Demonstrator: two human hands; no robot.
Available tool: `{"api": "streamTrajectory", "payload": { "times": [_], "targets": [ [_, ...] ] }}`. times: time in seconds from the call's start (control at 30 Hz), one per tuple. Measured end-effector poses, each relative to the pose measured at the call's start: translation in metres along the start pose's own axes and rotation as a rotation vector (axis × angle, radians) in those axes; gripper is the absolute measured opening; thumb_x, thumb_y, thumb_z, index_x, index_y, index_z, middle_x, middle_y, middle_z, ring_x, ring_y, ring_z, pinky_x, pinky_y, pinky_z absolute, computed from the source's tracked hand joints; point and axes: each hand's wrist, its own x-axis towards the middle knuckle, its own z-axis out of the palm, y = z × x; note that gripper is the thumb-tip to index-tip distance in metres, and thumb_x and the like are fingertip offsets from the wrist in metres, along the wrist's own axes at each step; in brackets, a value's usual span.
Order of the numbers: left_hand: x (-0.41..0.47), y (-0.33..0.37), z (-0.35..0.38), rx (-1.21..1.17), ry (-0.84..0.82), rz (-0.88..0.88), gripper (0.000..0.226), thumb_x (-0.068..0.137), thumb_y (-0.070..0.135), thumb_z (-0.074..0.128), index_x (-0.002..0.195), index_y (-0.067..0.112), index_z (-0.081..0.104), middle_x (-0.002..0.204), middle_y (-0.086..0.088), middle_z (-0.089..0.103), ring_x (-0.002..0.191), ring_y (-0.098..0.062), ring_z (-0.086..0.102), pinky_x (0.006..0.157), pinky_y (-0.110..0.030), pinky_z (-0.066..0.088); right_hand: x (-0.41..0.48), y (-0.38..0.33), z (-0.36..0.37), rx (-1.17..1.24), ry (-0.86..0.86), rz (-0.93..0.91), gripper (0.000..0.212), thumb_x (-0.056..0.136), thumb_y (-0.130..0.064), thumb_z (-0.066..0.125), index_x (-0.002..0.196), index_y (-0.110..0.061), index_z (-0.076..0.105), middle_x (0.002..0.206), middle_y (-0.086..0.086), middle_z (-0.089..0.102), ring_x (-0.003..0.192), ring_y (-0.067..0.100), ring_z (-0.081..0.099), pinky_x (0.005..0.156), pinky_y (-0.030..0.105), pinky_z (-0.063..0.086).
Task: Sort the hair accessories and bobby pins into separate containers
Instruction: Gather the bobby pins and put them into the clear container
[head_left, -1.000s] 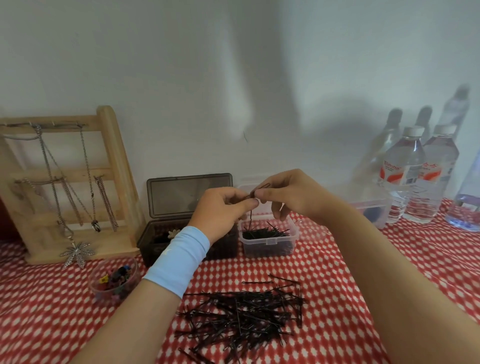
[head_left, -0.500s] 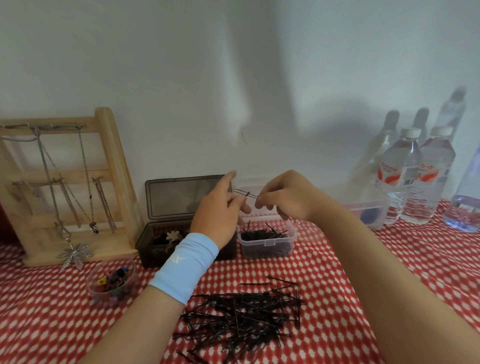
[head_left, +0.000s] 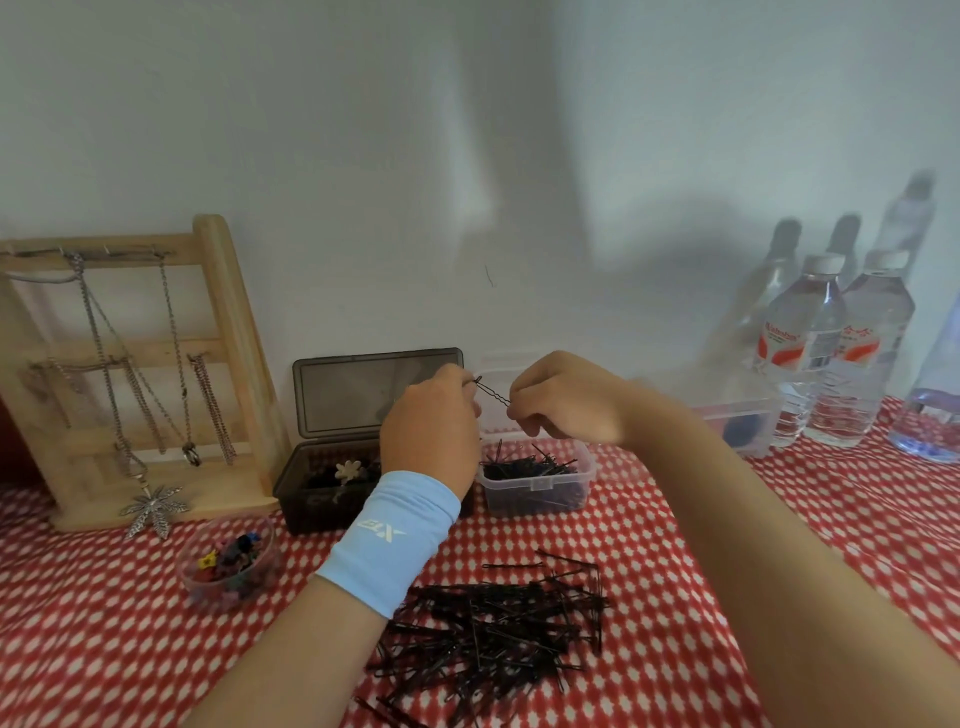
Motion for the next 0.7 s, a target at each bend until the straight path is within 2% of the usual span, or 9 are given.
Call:
{"api": "streamTrajectory", "payload": {
  "times": [0.07, 0.13, 0.2, 0.27, 0.33, 0.43, 0.57, 0.63, 0.7],
  "targets": [
    [0.004, -0.003, 0.001, -0.24, -0.014, -0.11, 0.021, 0.101, 0.022, 0.047, 0.098, 0.015, 0.066, 0.079, 0.007, 0.072, 0.069, -0.014, 0.069, 0.073, -0.036, 0.058, 0.001, 0.003, -0.001, 0.002, -0.004, -0.001, 0.033, 0.089, -0.013, 0.06, 0.056, -0.009, 0.061, 0.049, -0.003, 0.046, 0.045, 0.01, 0.038, 0.062, 0.035, 0.037],
    [0.004, -0.002, 0.0, -0.504, -0.071, -0.235, 0.018, 0.101, 0.019, 0.049, 0.099, 0.011, 0.066, 0.075, 0.003, 0.073, 0.061, -0.016, 0.07, 0.068, -0.033, 0.06, 0.002, 0.006, 0.0, -0.023, -0.006, 0.005, 0.034, 0.092, -0.018, 0.061, 0.059, -0.014, 0.069, 0.049, -0.007, 0.048, 0.044, 0.007, 0.039, 0.064, 0.033, 0.04],
    [0.005, 0.0, -0.004, -0.802, -0.174, -0.377, 0.017, 0.101, 0.017, 0.052, 0.103, 0.007, 0.066, 0.077, -0.001, 0.075, 0.061, -0.02, 0.072, 0.066, -0.033, 0.061, 0.002, 0.007, 0.001, -0.009, 0.018, -0.003, 0.032, 0.093, -0.021, 0.062, 0.064, -0.016, 0.074, 0.05, -0.008, 0.052, 0.045, 0.005, 0.043, 0.064, 0.032, 0.042],
    [0.006, 0.0, -0.008, -0.949, -0.283, -0.442, 0.016, 0.099, 0.017, 0.055, 0.105, 0.007, 0.066, 0.085, -0.002, 0.077, 0.067, -0.021, 0.073, 0.066, -0.032, 0.06, 0.001, 0.007, 0.001, 0.04, 0.055, -0.017, 0.03, 0.094, -0.02, 0.062, 0.069, -0.012, 0.076, 0.052, -0.006, 0.055, 0.046, 0.006, 0.045, 0.058, 0.03, 0.041],
    [0.006, -0.002, -0.009, -0.989, -0.352, -0.444, 0.016, 0.098, 0.017, 0.058, 0.108, 0.007, 0.066, 0.091, -0.004, 0.077, 0.072, -0.022, 0.074, 0.067, -0.031, 0.059, 0.001, 0.006, 0.001, 0.066, 0.078, -0.022, 0.029, 0.095, -0.02, 0.061, 0.071, -0.01, 0.075, 0.051, -0.006, 0.054, 0.046, 0.008, 0.044, 0.054, 0.028, 0.039],
    [0.004, -0.001, -0.006, -0.992, -0.347, -0.425, 0.013, 0.098, 0.012, 0.058, 0.106, 0.007, 0.066, 0.092, -0.008, 0.075, 0.075, -0.025, 0.075, 0.069, -0.033, 0.061, 0.0, 0.006, -0.001, 0.082, 0.105, -0.008, 0.03, 0.095, -0.018, 0.06, 0.069, -0.01, 0.074, 0.05, -0.006, 0.054, 0.047, 0.01, 0.043, 0.056, 0.031, 0.039],
    [0.007, -0.008, -0.002, -0.848, -0.109, -0.351, 0.011, 0.097, 0.009, 0.058, 0.091, 0.013, 0.067, 0.08, -0.007, 0.07, 0.062, -0.026, 0.073, 0.069, -0.04, 0.061, -0.002, 0.01, -0.009, -0.028, 0.004, 0.063, 0.029, 0.094, -0.012, 0.059, 0.067, -0.007, 0.068, 0.048, -0.006, 0.053, 0.04, 0.008, 0.043, 0.057, 0.025, 0.043],
    [0.01, -0.011, -0.006, -0.901, -0.027, -0.38, 0.01, 0.098, 0.011, 0.057, 0.092, 0.015, 0.065, 0.076, -0.004, 0.069, 0.056, -0.024, 0.071, 0.063, -0.036, 0.061, 0.0, 0.012, -0.014, -0.057, -0.006, 0.101, 0.024, 0.094, -0.008, 0.058, 0.07, -0.01, 0.063, 0.054, -0.005, 0.054, 0.039, 0.003, 0.046, 0.048, 0.015, 0.041],
    [0.013, -0.016, -0.01, -0.909, 0.038, -0.391, 0.008, 0.098, 0.011, 0.056, 0.096, 0.013, 0.064, 0.076, -0.003, 0.069, 0.053, -0.019, 0.068, 0.059, -0.031, 0.059, 0.002, 0.016, -0.017, -0.095, 0.007, 0.123, 0.024, 0.094, -0.009, 0.058, 0.072, -0.015, 0.063, 0.061, -0.004, 0.057, 0.045, 0.002, 0.049, 0.046, 0.012, 0.04]
  ]
}}
